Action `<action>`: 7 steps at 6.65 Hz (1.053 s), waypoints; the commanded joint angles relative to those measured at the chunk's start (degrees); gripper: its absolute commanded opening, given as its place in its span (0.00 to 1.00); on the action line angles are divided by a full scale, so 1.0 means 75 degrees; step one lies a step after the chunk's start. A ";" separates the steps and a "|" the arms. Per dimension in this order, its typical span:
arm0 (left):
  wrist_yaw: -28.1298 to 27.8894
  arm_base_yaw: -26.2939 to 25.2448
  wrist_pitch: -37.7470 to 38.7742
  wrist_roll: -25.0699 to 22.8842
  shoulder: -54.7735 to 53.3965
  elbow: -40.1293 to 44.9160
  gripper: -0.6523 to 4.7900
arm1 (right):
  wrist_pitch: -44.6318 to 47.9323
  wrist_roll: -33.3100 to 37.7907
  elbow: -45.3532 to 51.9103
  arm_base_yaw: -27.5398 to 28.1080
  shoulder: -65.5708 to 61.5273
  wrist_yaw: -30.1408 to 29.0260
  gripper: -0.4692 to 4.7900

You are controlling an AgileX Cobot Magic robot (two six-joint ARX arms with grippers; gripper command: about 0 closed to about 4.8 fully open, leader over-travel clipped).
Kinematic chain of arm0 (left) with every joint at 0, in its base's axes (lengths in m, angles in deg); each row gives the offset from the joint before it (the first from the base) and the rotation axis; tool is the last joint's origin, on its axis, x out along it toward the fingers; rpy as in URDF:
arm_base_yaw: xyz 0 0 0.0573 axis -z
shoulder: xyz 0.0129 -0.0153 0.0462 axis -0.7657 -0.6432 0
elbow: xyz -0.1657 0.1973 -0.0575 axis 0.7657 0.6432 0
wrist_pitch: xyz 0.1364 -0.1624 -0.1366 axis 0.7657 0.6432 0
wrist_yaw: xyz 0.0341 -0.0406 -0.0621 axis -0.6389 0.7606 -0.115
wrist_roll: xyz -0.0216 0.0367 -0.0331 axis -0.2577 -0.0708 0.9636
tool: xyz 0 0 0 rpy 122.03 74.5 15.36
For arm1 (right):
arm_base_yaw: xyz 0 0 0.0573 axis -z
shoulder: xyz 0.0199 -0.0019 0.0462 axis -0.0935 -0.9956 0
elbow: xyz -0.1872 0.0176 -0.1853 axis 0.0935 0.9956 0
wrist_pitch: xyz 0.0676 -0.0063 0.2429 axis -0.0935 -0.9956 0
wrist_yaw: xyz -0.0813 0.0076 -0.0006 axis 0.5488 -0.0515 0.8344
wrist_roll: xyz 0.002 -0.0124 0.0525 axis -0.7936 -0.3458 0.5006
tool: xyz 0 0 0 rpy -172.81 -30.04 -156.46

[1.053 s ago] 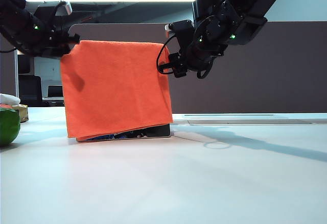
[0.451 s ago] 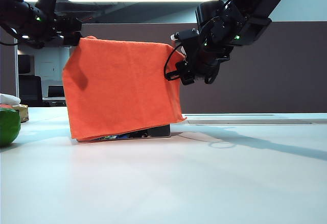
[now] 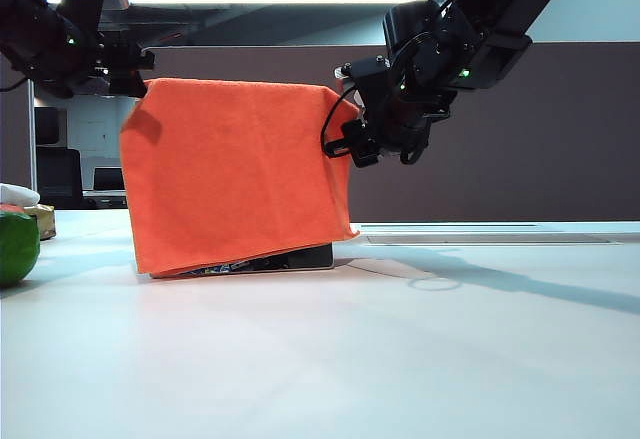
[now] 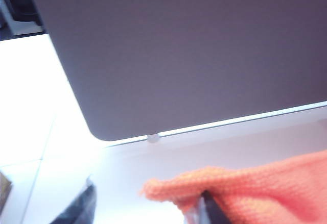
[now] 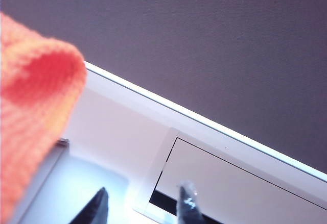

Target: Pick up the cloth from the table and use it to cover the mirror.

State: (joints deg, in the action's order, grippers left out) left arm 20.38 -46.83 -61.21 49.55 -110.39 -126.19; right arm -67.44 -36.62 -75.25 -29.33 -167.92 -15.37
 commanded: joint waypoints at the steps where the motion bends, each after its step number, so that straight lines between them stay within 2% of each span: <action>1: -0.0697 -0.0006 0.0207 -0.0023 0.0015 -0.0023 0.56 | 0.0085 0.0041 -0.0035 -0.0015 0.0064 0.0026 0.43; 5: -0.0224 0.0003 0.0979 -0.0026 0.0015 -0.0023 0.56 | 0.0079 0.0073 -0.0035 -0.0006 0.0064 -0.0070 0.42; 6: -0.0125 0.0003 0.0997 -0.0026 0.0015 -0.0023 0.56 | 0.0140 0.0073 -0.0035 -0.0012 0.0108 -0.0799 0.42; 7: -0.0125 0.0003 0.1000 -0.0026 0.0012 -0.0023 0.56 | 0.0137 0.0073 -0.0035 -0.0012 0.0108 -0.1075 0.41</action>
State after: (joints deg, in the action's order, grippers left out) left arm 19.20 -46.83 -53.32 49.46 -110.39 -126.19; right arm -67.37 -36.40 -75.25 -29.31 -167.68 -22.06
